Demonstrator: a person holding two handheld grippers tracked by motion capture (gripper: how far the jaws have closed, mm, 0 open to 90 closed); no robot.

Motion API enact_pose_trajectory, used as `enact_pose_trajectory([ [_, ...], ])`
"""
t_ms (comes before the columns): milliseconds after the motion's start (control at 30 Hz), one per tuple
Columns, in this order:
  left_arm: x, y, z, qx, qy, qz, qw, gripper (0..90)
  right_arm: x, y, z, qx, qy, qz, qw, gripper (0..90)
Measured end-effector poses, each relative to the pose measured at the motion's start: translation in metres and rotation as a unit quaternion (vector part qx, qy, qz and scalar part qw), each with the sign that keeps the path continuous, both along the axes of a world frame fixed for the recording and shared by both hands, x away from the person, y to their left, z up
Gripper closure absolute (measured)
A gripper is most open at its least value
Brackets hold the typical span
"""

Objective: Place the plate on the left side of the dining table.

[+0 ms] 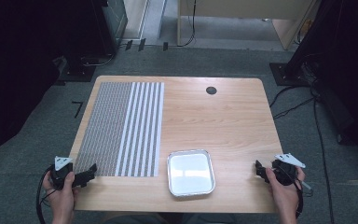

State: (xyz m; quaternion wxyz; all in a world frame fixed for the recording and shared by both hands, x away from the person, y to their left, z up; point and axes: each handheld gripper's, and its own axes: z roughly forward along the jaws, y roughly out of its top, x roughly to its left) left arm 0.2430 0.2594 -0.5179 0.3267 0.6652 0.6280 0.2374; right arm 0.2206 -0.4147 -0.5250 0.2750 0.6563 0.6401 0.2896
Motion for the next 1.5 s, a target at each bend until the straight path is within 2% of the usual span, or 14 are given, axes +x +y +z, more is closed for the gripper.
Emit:
enact_pose_trajectory([
  [267,0.001,-0.001,0.003,0.0,-0.007,0.007,0.9999,0.3,-0.002,0.0,0.0,0.005,-0.001,-0.01,0.9999,14.0],
  [433,0.0,-0.008,0.012,0.001,-0.029,0.006,0.9996,0.3,-0.002,-0.001,0.003,0.025,-0.006,-0.017,0.9995,14.0],
  [500,-0.001,-0.009,0.014,0.002,-0.031,0.004,0.9995,0.3,-0.002,0.0,0.004,0.027,-0.008,-0.017,0.9995,14.0],
  [767,-0.002,-0.028,0.019,0.004,-0.04,-0.021,0.999,0.2,-0.004,0.008,0.013,0.032,-0.02,-0.01,0.9992,14.0],
  [1100,-0.004,-0.046,0.024,-0.002,-0.047,-0.038,0.9982,0.3,-0.004,0.019,0.019,0.031,-0.028,0.002,0.9991,14.0],
  [1500,-0.004,-0.068,0.024,-0.005,-0.047,-0.061,0.997,0.3,-0.005,0.03,0.024,0.042,-0.036,0.013,0.9984,14.0],
])
